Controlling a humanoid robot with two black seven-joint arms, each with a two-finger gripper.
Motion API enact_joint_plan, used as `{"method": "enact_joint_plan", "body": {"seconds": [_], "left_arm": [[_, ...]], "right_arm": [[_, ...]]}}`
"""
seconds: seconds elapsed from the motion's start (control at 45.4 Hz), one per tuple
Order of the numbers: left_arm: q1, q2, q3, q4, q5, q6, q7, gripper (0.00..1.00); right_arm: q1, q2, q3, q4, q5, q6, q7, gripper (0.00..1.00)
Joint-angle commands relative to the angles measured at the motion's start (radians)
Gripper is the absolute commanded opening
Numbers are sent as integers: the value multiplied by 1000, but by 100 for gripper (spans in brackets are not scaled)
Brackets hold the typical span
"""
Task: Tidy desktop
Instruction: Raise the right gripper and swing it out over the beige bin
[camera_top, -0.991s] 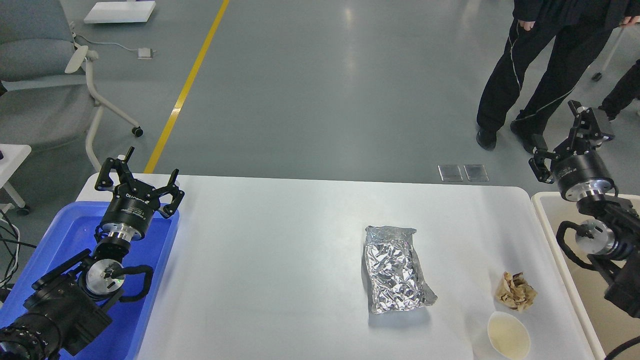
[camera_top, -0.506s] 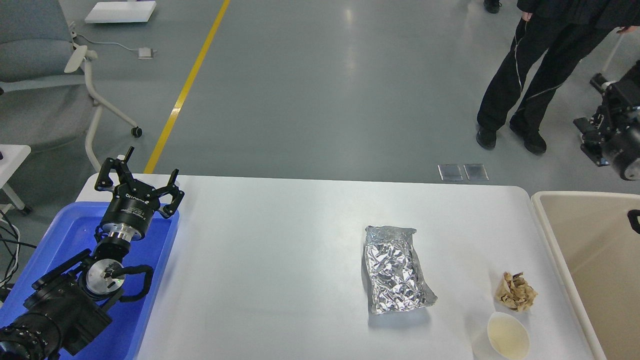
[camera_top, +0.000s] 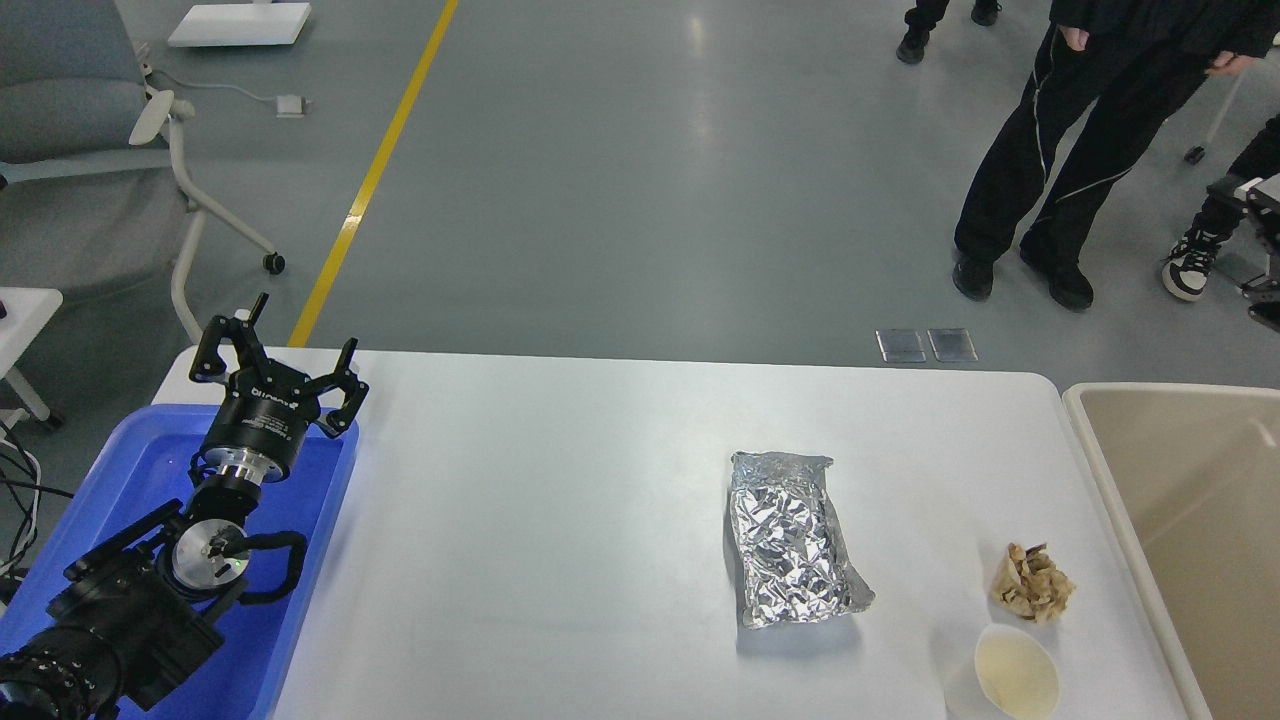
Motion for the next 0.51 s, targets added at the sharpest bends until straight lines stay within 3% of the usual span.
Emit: {"method": "enact_joint_plan", "body": {"seconds": [0.0, 0.286, 0.484], "left_arm": [[0, 0, -1, 0, 0, 0, 0, 100], [0, 0, 1, 0, 0, 0, 0, 100], [0, 0, 1, 0, 0, 0, 0, 100]], "right_arm": [[150, -92, -172, 115, -265, 71, 1, 100], [248, -199, -176, 476, -685, 74, -1, 100], [256, -213, -179, 616, -886, 74, -1, 100]]}}
